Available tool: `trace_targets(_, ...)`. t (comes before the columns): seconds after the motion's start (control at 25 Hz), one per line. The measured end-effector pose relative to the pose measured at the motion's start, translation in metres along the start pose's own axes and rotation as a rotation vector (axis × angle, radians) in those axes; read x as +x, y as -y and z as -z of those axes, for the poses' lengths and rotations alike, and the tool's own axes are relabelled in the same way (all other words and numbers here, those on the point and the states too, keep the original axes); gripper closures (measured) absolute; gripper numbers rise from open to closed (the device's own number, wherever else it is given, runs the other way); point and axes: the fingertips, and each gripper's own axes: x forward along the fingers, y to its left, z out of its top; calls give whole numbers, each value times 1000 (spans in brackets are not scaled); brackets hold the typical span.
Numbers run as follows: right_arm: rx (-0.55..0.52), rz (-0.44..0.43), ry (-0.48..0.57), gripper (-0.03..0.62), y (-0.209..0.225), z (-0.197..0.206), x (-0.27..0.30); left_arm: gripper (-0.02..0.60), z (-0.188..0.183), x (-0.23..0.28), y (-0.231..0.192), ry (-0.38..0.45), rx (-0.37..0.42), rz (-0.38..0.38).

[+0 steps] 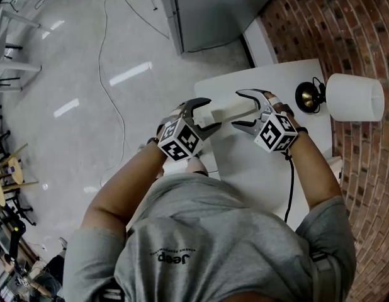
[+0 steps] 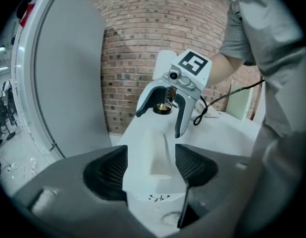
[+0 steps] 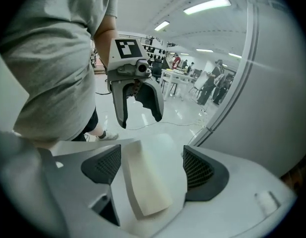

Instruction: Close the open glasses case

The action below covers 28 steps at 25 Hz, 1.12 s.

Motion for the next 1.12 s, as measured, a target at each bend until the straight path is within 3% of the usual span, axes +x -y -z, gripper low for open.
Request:
trace_targets(0.28, 57, 107, 104, 254, 9, -84, -22, 341, -34, -96, -22, 174, -56, -102)
trace_targets(0.64, 119, 196, 326, 399, 12, -238, -27, 451, -42, -254, -43, 348, -111, -272)
trace_targets(0.8, 118, 200, 431, 461, 10, -306, -19, 491, -34, -324, -49, 412, -163, -368)
trace_targets(1.12, 316, 131, 678, 548, 9, -425, 6, 578, -4, -459, -63, 498, -245, -616)
